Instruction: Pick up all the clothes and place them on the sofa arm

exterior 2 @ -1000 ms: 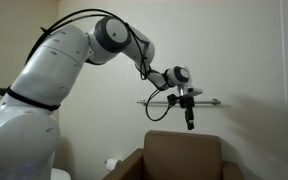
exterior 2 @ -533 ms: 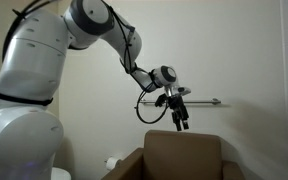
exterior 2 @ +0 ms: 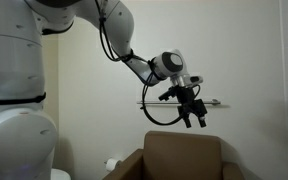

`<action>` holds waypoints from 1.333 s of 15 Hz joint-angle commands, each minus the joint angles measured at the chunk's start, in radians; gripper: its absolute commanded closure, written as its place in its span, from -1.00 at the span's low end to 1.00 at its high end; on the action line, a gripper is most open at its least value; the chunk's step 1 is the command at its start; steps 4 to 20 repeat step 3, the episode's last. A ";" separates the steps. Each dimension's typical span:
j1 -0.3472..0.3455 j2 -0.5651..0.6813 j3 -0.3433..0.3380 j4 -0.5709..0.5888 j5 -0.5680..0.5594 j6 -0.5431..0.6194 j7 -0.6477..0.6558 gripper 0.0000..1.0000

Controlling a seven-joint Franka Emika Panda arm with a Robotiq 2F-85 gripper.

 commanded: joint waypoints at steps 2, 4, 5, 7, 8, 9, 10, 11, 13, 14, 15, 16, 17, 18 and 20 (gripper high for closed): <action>-0.011 0.018 0.032 0.007 0.002 -0.002 0.006 -1.00; -0.009 0.023 0.034 0.008 0.002 -0.002 0.006 -1.00; -0.009 0.023 0.034 0.008 0.002 -0.002 0.006 -1.00; -0.009 0.023 0.034 0.008 0.002 -0.002 0.006 -1.00; -0.009 0.023 0.034 0.008 0.002 -0.002 0.006 -1.00; -0.009 0.023 0.034 0.008 0.002 -0.002 0.006 -1.00; -0.009 0.023 0.034 0.008 0.002 -0.002 0.006 -1.00; -0.009 0.023 0.034 0.008 0.002 -0.002 0.006 -1.00; -0.009 0.023 0.034 0.008 0.002 -0.002 0.006 -1.00; -0.009 0.023 0.034 0.008 0.002 -0.002 0.006 -1.00; -0.009 0.023 0.034 0.008 0.002 -0.002 0.006 -1.00; -0.009 0.023 0.034 0.008 0.002 -0.002 0.006 -1.00; -0.009 0.023 0.034 0.008 0.002 -0.002 0.006 -1.00; -0.009 0.023 0.034 0.008 0.002 -0.002 0.006 -1.00; -0.009 0.023 0.034 0.008 0.002 -0.002 0.006 -1.00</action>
